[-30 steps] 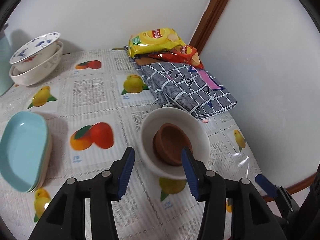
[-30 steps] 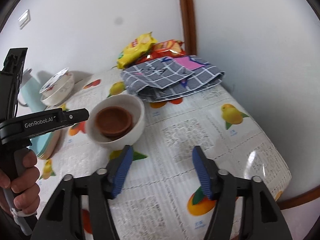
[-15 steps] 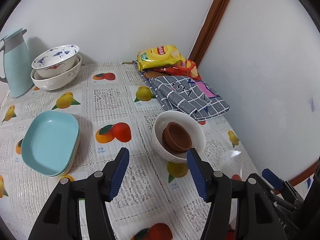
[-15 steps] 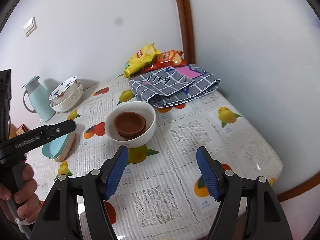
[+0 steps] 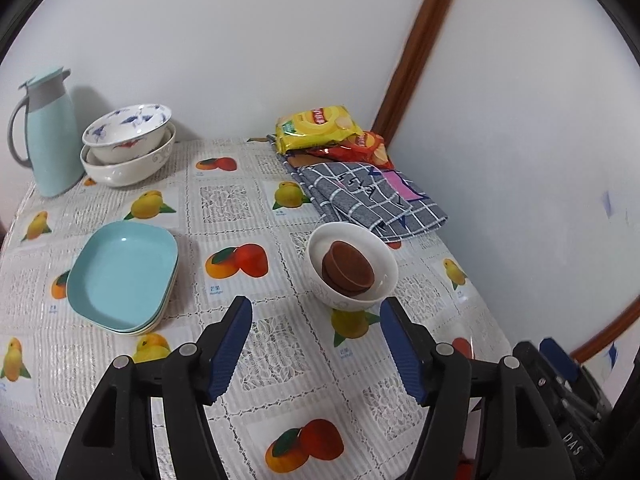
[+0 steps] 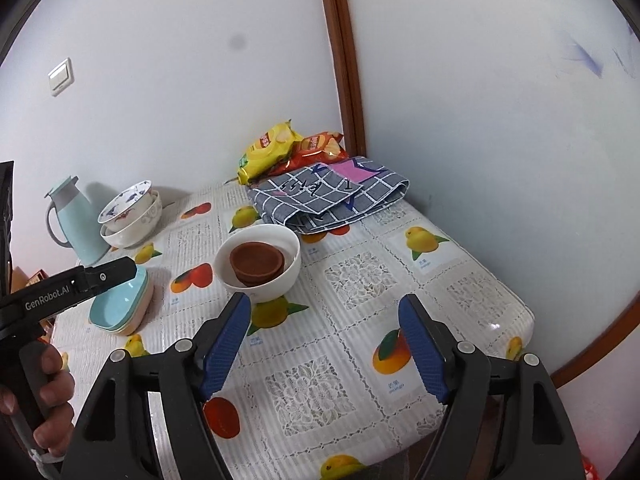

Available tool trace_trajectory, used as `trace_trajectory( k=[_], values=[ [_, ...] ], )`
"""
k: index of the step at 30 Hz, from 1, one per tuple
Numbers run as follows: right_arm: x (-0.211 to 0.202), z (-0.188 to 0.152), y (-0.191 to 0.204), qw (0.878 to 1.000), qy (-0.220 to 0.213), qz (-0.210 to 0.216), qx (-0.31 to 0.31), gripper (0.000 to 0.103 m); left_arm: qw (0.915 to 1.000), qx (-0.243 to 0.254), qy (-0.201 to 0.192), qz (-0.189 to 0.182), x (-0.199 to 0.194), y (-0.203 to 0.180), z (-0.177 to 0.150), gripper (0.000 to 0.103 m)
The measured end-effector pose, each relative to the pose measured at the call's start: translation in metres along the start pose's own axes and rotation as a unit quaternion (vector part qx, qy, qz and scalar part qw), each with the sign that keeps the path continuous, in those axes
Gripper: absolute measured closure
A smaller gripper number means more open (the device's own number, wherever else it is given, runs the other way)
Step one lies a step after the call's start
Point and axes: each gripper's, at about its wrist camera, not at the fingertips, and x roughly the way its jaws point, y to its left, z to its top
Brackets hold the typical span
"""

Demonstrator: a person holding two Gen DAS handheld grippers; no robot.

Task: Organize plates and bowls
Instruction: 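Withdraw both open tools from the white bowl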

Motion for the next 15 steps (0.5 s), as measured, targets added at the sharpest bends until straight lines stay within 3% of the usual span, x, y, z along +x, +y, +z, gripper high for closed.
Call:
trace_trajectory(
  k=[4, 7, 9, 15],
  values=[
    [-0.007, -0.003, -0.002, 1.0, -0.013, 0.007, 0.009, 0.027, 0.9997, 0.021, -0.015, -0.004, -0.008, -0.007, -0.003, 0.039],
    [-0.004, -0.002, -0.001, 1.0, 0.012, 0.025, 0.013, 0.027, 0.9993, 0.029, -0.022, -0.002, -0.011, -0.011, -0.002, 0.039],
    [-0.002, 0.0, 0.0, 0.999, 0.027, 0.036, 0.006, 0.027, 0.9995, 0.026, -0.017, -0.008, -0.011, -0.011, -0.002, 0.038],
    [-0.002, 0.001, 0.004, 0.999, 0.015, 0.041, -0.004, 0.027, 0.9992, 0.037, -0.007, -0.008, -0.008, -0.014, 0.0, 0.039]
  ],
)
